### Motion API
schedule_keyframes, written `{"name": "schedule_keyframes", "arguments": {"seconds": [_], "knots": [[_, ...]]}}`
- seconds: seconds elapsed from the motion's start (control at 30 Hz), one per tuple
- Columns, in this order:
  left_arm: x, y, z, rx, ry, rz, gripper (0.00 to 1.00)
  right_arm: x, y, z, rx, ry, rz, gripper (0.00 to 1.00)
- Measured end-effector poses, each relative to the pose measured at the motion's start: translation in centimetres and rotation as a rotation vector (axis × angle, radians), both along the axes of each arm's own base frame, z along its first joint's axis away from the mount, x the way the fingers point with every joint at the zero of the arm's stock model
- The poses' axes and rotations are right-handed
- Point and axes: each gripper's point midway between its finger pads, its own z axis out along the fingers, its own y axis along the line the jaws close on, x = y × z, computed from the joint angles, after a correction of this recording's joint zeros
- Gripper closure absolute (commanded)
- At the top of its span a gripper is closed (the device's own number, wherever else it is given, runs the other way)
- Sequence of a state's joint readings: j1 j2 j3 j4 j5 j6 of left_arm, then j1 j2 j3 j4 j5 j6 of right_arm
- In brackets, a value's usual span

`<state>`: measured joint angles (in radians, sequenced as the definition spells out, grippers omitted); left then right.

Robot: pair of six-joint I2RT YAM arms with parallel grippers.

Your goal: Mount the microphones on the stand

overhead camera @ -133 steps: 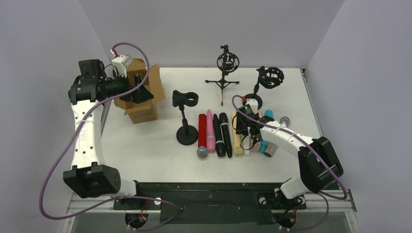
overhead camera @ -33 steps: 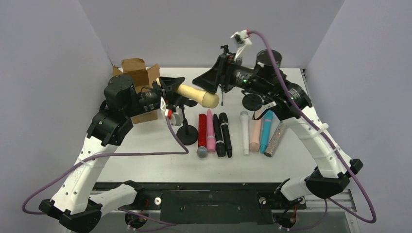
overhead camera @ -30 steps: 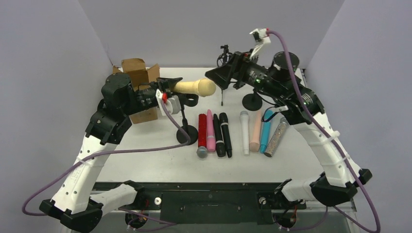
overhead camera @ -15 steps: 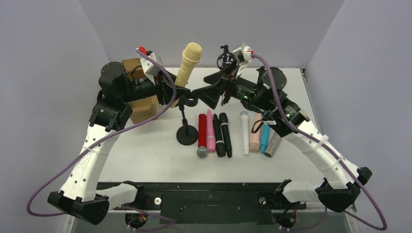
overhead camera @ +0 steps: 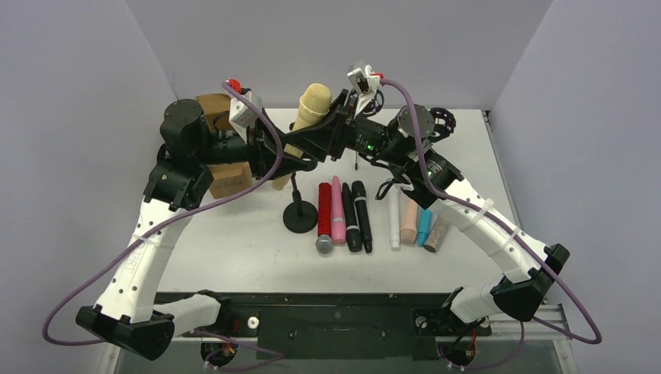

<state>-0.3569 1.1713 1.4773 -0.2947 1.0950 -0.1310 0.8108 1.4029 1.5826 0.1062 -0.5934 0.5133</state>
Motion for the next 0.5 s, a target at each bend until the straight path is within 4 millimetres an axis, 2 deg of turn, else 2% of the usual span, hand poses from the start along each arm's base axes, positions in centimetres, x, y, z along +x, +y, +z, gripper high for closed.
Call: {"name": "schedule_keyframes", "arguments": {"seconds": [0.03,0.07,0.1,0.2,0.33,0.43,0.5], "knots": [[0.0,0.0,0.0,-0.001,0.020,-0.001,0.36,0.0,0.2,0.3,0.007,-0.012,0.007,0.98],[0.0,0.0,-0.1,0.000,0.029,0.000,0.10,0.0,0.2,0.3,0.007,-0.007,0.007,1.00],[0.0,0.2,0.1,0.000,0.025,0.000,0.03,0.1,0.3,0.2,0.007,0.005,0.012,1.00],[0.7,0.8,0.6,0.005,0.034,0.013,0.04,1.1,0.2,-0.5,-0.005,0.033,-0.012,1.00],[4.8,4.5,1.0,0.019,0.046,0.122,0.04,3.0,-1.0,-0.9,-0.025,0.033,-0.093,1.00],[8.0,7.8,-0.5,0.082,0.033,0.225,0.04,4.4,-2.1,-1.5,-0.066,0.021,-0.177,1.00],[9.0,9.3,-2.2,0.147,0.023,0.257,0.04,5.1,-2.7,-1.7,-0.096,0.008,-0.222,1.00]]}}
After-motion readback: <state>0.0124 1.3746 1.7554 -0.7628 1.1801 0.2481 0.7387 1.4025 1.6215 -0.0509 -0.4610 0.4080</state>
